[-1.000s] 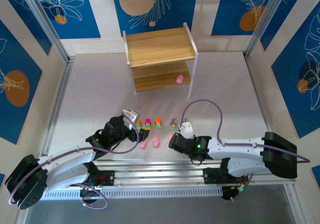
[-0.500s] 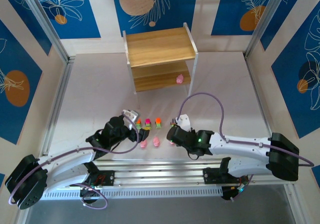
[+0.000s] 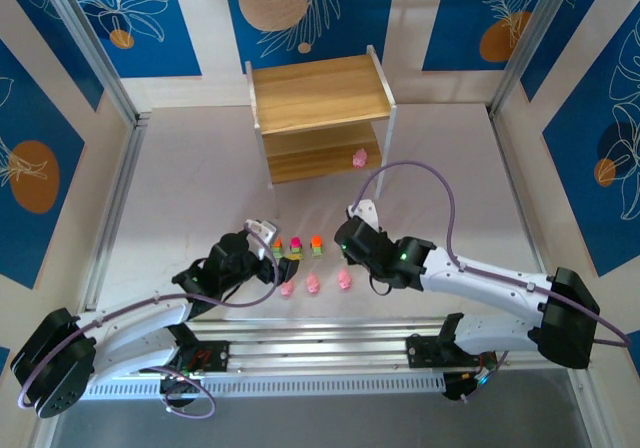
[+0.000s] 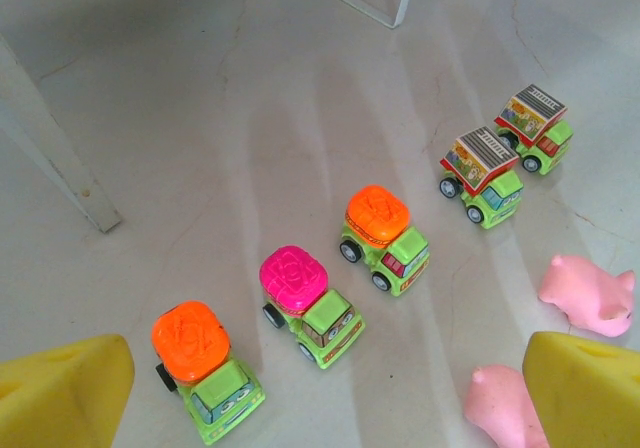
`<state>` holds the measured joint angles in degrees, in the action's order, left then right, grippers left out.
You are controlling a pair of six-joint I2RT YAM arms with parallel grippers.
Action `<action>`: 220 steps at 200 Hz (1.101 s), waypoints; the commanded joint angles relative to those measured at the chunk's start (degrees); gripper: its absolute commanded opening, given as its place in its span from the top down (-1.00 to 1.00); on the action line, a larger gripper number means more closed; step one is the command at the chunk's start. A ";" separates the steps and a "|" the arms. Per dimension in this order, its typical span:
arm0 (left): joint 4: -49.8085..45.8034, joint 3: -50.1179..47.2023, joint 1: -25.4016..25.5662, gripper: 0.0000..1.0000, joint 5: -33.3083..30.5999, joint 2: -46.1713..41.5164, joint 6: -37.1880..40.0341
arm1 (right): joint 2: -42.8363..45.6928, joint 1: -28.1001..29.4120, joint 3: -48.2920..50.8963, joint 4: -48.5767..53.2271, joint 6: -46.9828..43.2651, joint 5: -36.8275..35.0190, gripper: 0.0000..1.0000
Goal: Place and organize the plastic toys onto the shelf
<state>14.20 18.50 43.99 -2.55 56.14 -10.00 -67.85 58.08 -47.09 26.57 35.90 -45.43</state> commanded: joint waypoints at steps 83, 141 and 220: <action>1.01 1.70 -0.62 -0.99 0.65 0.33 0.33 | -7.63 -9.62 -13.97 -2.04 -8.86 6.18 0.54; 1.00 1.80 -0.59 -0.99 0.52 0.38 0.44 | -12.94 -13.03 -20.94 -2.30 -11.06 7.68 0.54; 0.92 1.80 -0.62 -0.99 0.31 0.35 0.46 | -17.76 -16.02 -27.16 -2.53 -14.25 9.11 0.54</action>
<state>14.20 18.55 43.99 -2.55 56.45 -9.98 -84.60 42.70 -71.31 24.69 23.79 -37.45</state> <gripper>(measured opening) 0.997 0.233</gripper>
